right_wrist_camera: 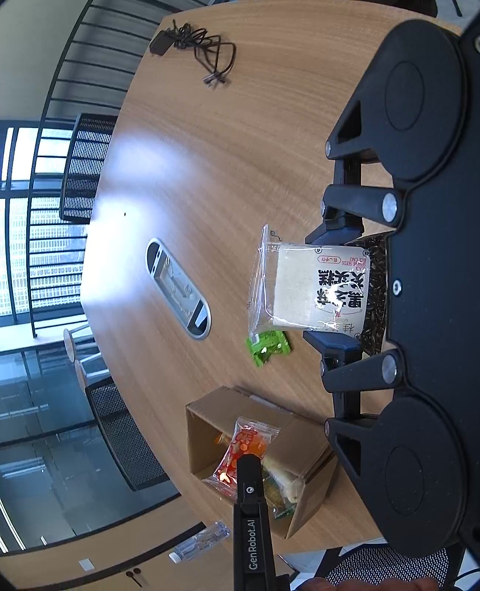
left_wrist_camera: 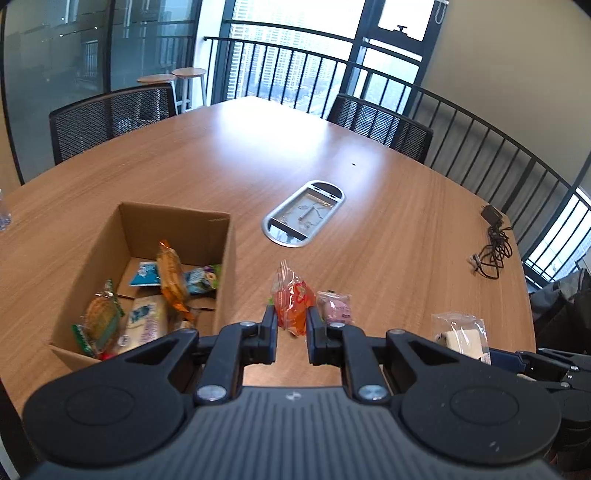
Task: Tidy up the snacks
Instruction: 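Carry the orange candy and sesame cake pack over the cardboard box, then open both grippers to drop the orange candy and sesame cake into the box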
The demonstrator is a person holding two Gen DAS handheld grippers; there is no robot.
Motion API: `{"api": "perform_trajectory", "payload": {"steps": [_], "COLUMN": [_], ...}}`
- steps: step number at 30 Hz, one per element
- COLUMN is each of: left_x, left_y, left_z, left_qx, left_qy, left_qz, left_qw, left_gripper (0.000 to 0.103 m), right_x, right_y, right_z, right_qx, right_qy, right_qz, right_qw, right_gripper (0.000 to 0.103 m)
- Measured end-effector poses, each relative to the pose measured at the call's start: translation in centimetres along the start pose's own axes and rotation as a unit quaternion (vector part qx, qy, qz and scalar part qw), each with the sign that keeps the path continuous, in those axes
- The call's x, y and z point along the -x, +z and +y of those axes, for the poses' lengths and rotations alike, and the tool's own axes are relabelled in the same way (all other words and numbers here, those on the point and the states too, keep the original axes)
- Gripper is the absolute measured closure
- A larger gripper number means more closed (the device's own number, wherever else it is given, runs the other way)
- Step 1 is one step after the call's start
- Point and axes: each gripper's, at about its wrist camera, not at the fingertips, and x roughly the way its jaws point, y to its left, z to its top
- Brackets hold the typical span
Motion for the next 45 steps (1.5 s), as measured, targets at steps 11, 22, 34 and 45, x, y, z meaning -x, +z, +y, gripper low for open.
{"api": "perform_trajectory", "payload": {"steps": [11, 22, 34, 45], "left_x": [1.6, 1.1, -2.0, -3.1], "left_y": [0.9, 2.2, 4.3, 5.0], "left_z": [5.2, 10.0, 12.6, 14.2], "left_qx": [0.039, 0.076, 0.096, 0.113], "left_qy": [0.04, 0.071, 0.074, 0.075], "left_qz": [-0.016, -0.018, -0.017, -0.013], "left_qw": [0.9983, 0.9944, 0.9925, 0.9906], "left_gripper": [0.089, 0.088, 0.088, 0.085], "right_x": [-1.7, -3.9, -7.3, -8.8], "right_y": [1.7, 3.9, 6.0, 7.0], "right_z": [5.1, 9.0, 11.6, 13.8], "right_qx": [0.036, 0.06, 0.06, 0.069], "right_qy": [0.044, 0.074, 0.087, 0.092], "right_qz": [0.0, 0.0, 0.009, 0.014], "right_qw": [0.998, 0.995, 0.994, 0.993], "right_gripper": [0.057, 0.057, 0.057, 0.057]}}
